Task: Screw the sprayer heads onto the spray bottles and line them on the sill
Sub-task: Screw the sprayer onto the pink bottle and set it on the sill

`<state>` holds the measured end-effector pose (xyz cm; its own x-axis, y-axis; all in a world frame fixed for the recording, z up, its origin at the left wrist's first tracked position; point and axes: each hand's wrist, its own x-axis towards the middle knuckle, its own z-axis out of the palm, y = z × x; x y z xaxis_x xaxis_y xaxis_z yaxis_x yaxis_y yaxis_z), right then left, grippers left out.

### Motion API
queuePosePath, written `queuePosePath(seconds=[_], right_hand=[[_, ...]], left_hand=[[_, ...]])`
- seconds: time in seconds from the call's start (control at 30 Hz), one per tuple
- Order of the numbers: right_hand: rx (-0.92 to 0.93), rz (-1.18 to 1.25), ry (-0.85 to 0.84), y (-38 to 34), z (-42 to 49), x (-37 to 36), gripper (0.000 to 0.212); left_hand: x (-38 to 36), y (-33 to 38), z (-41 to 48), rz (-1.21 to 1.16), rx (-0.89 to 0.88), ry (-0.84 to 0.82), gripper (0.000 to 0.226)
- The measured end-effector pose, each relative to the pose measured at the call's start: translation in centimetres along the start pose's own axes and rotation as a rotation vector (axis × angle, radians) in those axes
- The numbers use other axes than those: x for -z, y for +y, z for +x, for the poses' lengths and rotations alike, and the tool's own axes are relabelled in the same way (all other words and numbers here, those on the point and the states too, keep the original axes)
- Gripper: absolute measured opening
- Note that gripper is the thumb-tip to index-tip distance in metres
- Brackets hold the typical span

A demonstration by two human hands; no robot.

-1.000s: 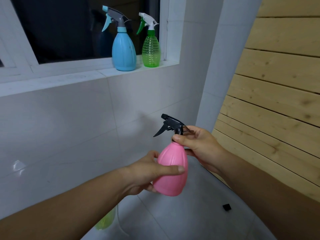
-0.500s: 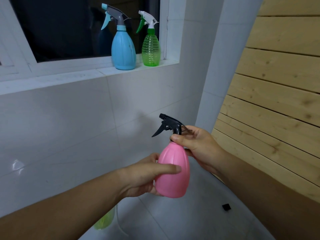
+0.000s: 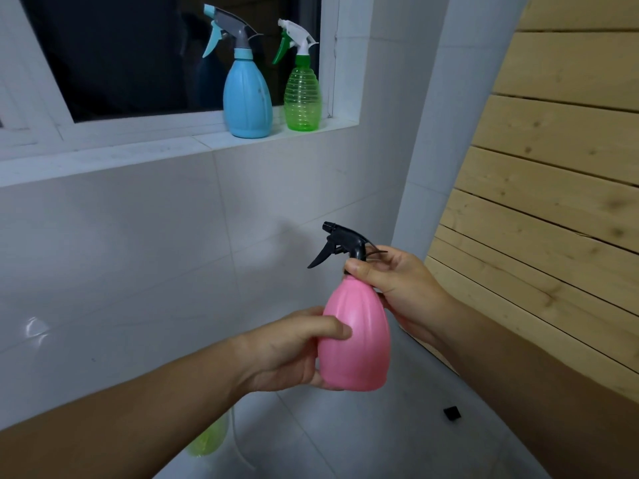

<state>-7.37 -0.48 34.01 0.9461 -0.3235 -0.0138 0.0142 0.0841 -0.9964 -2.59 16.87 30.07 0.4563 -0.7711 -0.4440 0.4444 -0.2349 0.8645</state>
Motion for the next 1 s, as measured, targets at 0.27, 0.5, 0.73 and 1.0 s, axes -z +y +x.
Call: queuePosePath(seconds=[0.27,0.5,0.73,1.0], right_hand=[[-0.001,-0.014,0.006,0.3,-0.2,-0.2,0.014],[0.0,-0.014,0.012,0.3,-0.3,-0.4,0.015],[-0.009,0.009,0.032,0.1,-0.2,0.2,0.017],[-0.011,0.008,0.002,0.2,-0.2,-0.2,0.008]], left_hand=[[-0.3,0.1,-0.2,0.056,-0.007,0.033,0.055],[-0.8,0.1,-0.2,0.117,-0.056,0.11,0.068],[-0.1,0.1,-0.3,0.044,-0.047,0.133,0.071],[-0.3,0.4,-0.4,0.005,0.031,0.009,0.053]])
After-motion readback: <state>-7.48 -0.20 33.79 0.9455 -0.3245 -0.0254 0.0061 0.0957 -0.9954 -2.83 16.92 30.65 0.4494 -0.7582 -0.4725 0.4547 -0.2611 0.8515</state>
